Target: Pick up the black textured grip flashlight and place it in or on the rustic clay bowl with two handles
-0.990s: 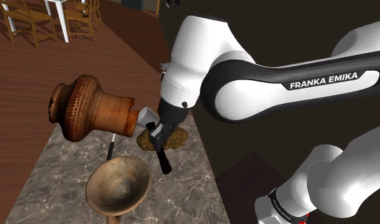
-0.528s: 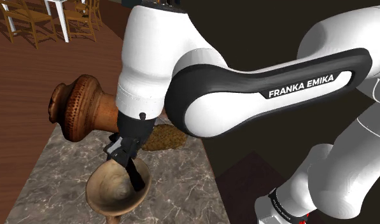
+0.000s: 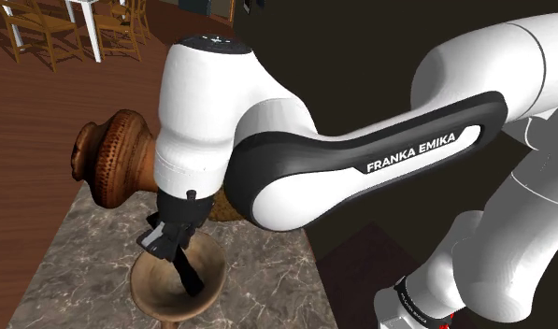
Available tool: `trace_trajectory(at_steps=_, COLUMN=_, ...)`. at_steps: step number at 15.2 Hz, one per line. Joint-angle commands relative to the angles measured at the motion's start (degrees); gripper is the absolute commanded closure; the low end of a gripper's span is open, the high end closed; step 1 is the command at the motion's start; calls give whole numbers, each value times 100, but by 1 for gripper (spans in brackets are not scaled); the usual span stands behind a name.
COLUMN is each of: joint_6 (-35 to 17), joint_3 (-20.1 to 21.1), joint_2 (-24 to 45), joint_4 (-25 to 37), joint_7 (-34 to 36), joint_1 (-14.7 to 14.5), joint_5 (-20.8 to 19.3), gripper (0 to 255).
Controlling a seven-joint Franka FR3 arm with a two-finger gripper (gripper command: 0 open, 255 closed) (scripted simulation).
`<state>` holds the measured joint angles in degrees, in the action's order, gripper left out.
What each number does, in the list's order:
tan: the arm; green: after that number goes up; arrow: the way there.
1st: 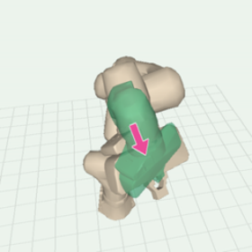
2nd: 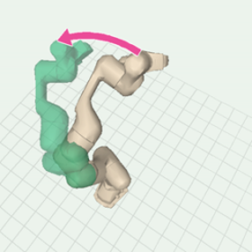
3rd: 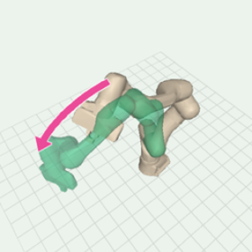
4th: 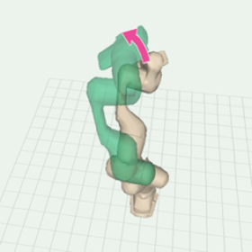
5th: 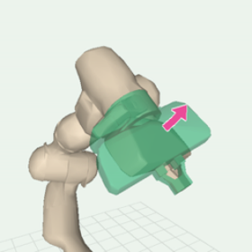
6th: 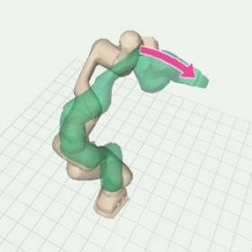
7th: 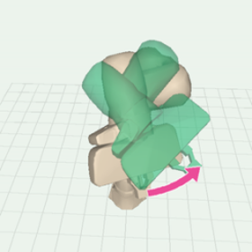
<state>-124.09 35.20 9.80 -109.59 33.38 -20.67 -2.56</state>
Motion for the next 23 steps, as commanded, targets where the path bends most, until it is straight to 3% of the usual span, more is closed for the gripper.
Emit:
trace_trajectory(at_steps=1, joint_6=-142, joint_3=-12, joint_2=51, joint_4=-99, joint_7=13, joint_1=-5, joint_5=-37, gripper=255)
trace_trajectory(at_steps=7, joint_6=-570, joint_3=-57, joint_2=273, joint_4=-344, joint_7=105, joint_1=-52, joint_5=-204, gripper=255)
trace_trajectory(at_steps=14, joint_6=-570, joint_3=-59, joint_2=272, joint_4=-344, joint_7=105, joint_1=-54, joint_5=-203, gripper=255)
trace_trajectory(at_steps=15, joint_6=-585, joint_3=-54, joint_2=270, joint_4=-361, joint_7=122, joint_1=-63, joint_5=-206, gripper=0)
trace_trajectory(at_steps=20, joint_6=-570, joint_3=-59, joint_2=272, joint_4=-344, joint_7=105, joint_1=-54, joint_5=-203, gripper=0)
trace_trajectory(at_steps=23, joint_6=-77, joint_3=0, joint_2=-77, joint_4=-142, joint_7=-68, joint_1=50, joint_5=56, gripper=0)
